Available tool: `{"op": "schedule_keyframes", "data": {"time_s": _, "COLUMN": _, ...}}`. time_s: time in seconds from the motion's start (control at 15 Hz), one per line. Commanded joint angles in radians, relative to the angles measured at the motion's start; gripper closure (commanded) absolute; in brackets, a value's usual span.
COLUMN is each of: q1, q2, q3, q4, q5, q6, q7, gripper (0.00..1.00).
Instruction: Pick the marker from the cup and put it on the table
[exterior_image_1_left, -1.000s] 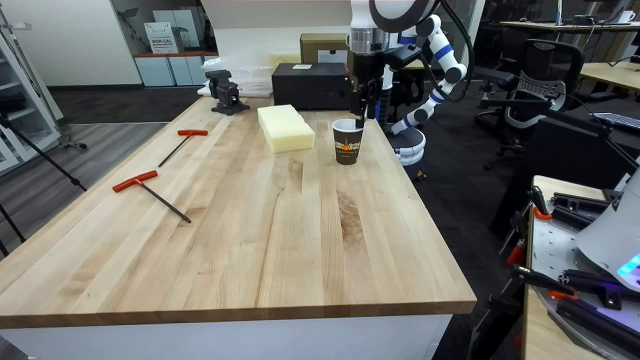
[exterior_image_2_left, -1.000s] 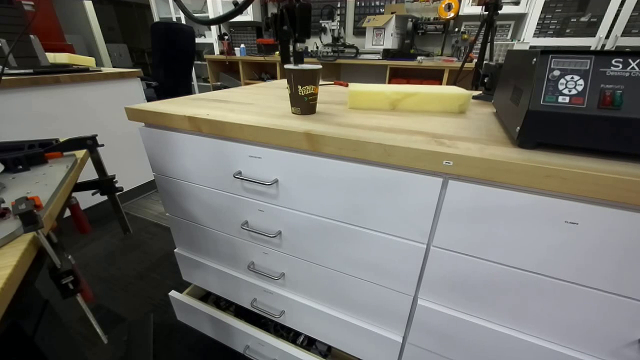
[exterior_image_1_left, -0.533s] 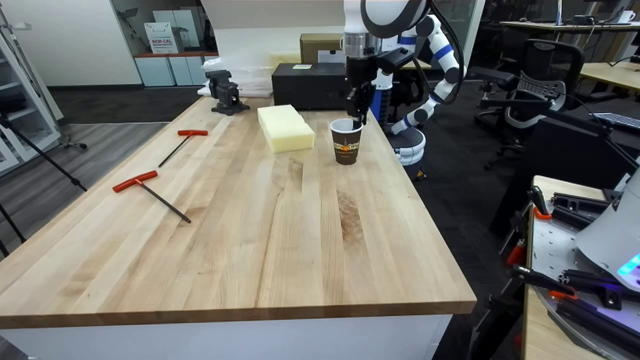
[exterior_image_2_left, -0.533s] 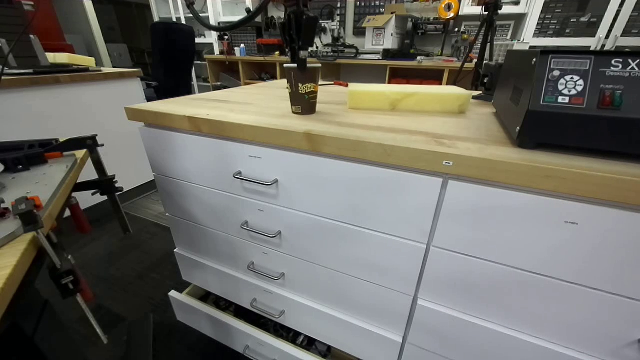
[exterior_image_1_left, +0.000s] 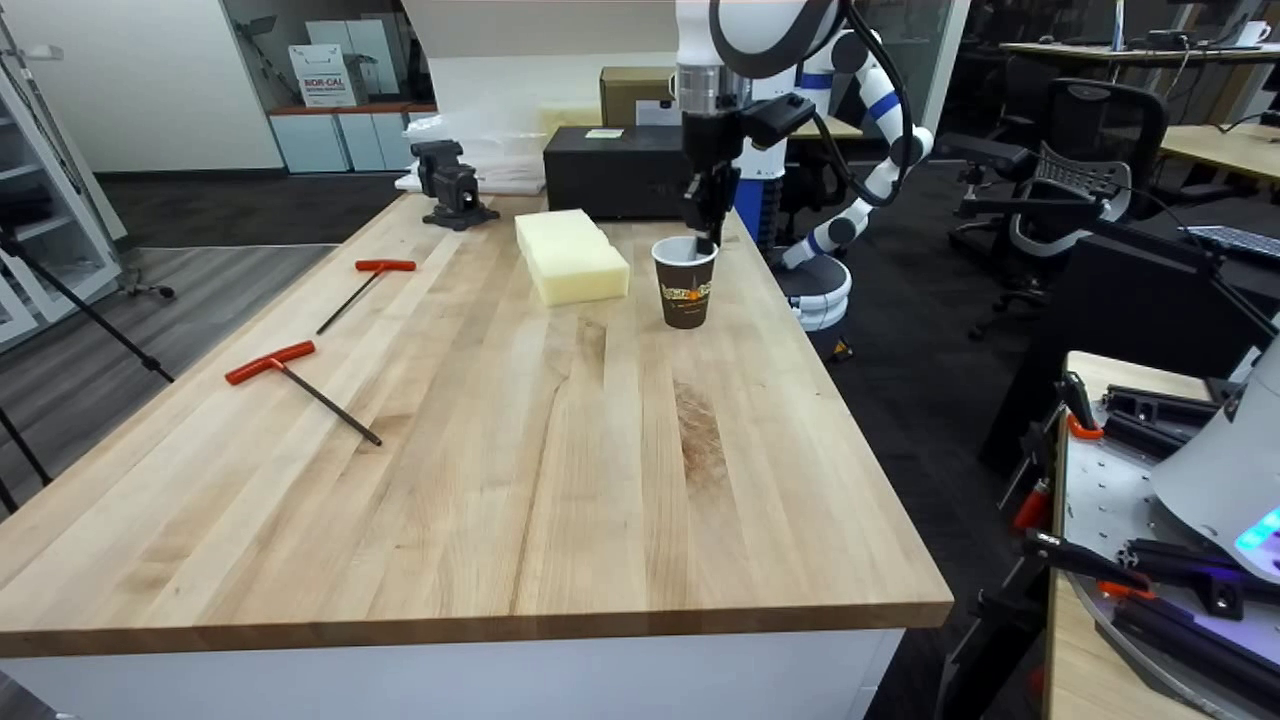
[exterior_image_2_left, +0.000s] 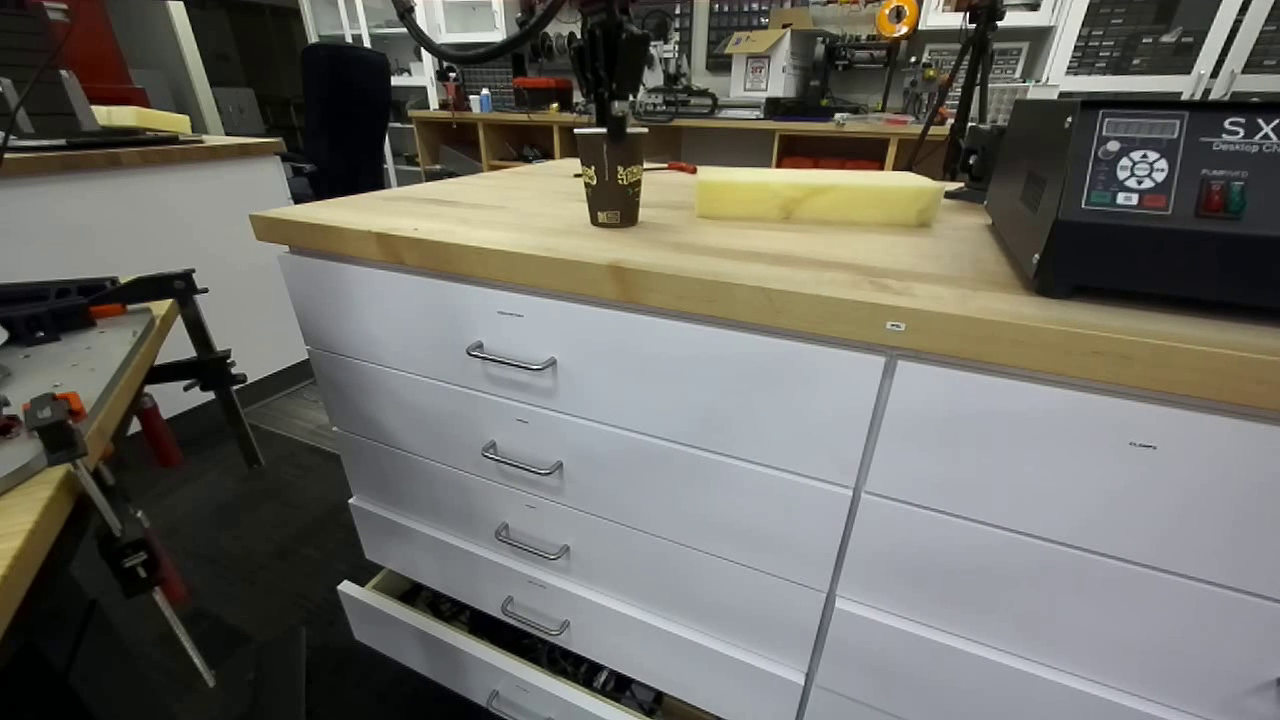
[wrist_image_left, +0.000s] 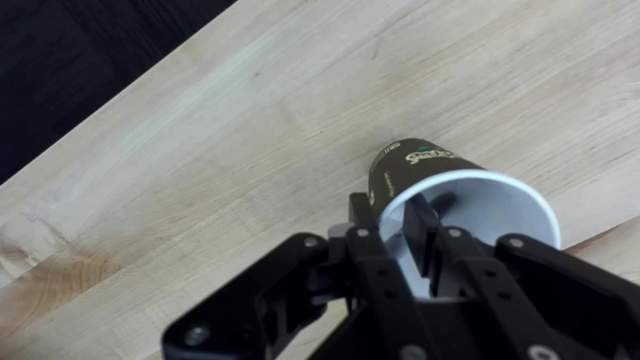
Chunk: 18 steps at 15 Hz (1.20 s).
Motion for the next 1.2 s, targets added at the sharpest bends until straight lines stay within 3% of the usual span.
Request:
{"op": "schedule_keyframes", "data": {"time_s": 0.0, "q1": 0.004, "q2": 0.008, "q3": -0.005, "q4": 0.026, "q5": -0.026, "q6": -0.02, "q7": 0.013, "gripper": 1.0}}
{"op": "schedule_keyframes", "data": {"time_s": 0.13, "q1": 0.005, "q2": 0.005, "q3": -0.006, "q4": 0.026, "q5": -0.031, "q6": -0.019, "q7": 0.016, "gripper": 1.0}}
{"op": "schedule_keyframes", "data": {"time_s": 0.2, "q1": 0.006, "q2": 0.004, "q3": -0.007, "q4": 0.028, "q5": -0.033, "q6": -0.02, "q7": 0.017, "gripper": 0.72}}
{"op": "schedule_keyframes", "data": {"time_s": 0.27, "q1": 0.007, "q2": 0.004, "q3": -0.007, "q4": 0.03, "q5": -0.037, "q6": -0.022, "q7": 0.018, "gripper": 0.71}}
{"op": "schedule_keyframes", "data": {"time_s": 0.8, "q1": 0.011, "q2": 0.007, "q3": -0.005, "q4": 0.042, "q5": -0.06, "q6": -0.03, "q7": 0.022, "gripper": 0.21}}
{"op": "schedule_keyframes", "data": {"time_s": 0.93, "q1": 0.012, "q2": 0.009, "q3": -0.004, "q4": 0.048, "q5": -0.06, "q6": -0.027, "q7": 0.019, "gripper": 0.23}}
{"op": "schedule_keyframes", "data": {"time_s": 1.07, "q1": 0.012, "q2": 0.012, "q3": -0.002, "q4": 0.054, "q5": -0.058, "q6": -0.023, "q7": 0.017, "gripper": 0.17}}
{"op": "schedule_keyframes", "data": {"time_s": 1.13, "q1": 0.012, "q2": 0.014, "q3": -0.001, "q4": 0.056, "q5": -0.056, "q6": -0.02, "q7": 0.014, "gripper": 0.39}}
